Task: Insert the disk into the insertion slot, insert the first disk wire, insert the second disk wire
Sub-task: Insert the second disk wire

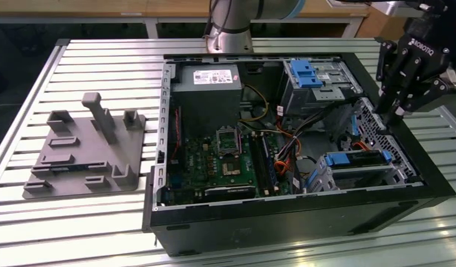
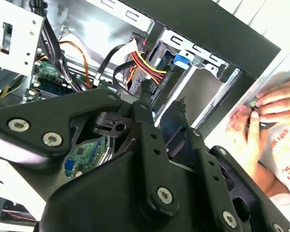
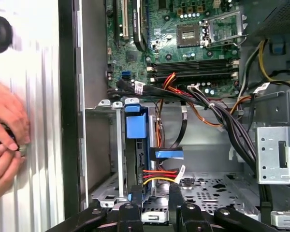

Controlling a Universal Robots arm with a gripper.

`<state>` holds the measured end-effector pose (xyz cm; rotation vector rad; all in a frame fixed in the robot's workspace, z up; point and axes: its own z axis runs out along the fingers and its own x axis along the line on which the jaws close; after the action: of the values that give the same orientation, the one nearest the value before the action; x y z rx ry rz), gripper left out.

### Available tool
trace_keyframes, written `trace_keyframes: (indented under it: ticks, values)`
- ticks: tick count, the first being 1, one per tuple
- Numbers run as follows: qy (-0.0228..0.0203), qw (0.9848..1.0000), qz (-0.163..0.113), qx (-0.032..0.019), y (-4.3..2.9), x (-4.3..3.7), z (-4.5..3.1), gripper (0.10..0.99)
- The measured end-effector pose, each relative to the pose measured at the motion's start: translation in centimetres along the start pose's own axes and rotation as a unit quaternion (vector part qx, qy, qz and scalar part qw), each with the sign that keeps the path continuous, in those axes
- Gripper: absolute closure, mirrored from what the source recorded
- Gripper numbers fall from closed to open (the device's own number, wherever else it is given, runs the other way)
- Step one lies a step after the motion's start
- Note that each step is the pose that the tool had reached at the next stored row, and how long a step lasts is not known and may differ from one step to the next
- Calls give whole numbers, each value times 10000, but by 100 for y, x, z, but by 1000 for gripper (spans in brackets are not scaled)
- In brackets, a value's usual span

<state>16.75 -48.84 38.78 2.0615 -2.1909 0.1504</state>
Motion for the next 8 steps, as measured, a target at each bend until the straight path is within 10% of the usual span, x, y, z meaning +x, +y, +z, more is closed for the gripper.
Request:
trace_keyframes:
  ticks: [8]
  values:
    - [390, 9992, 10, 23, 43, -277, 11, 725]
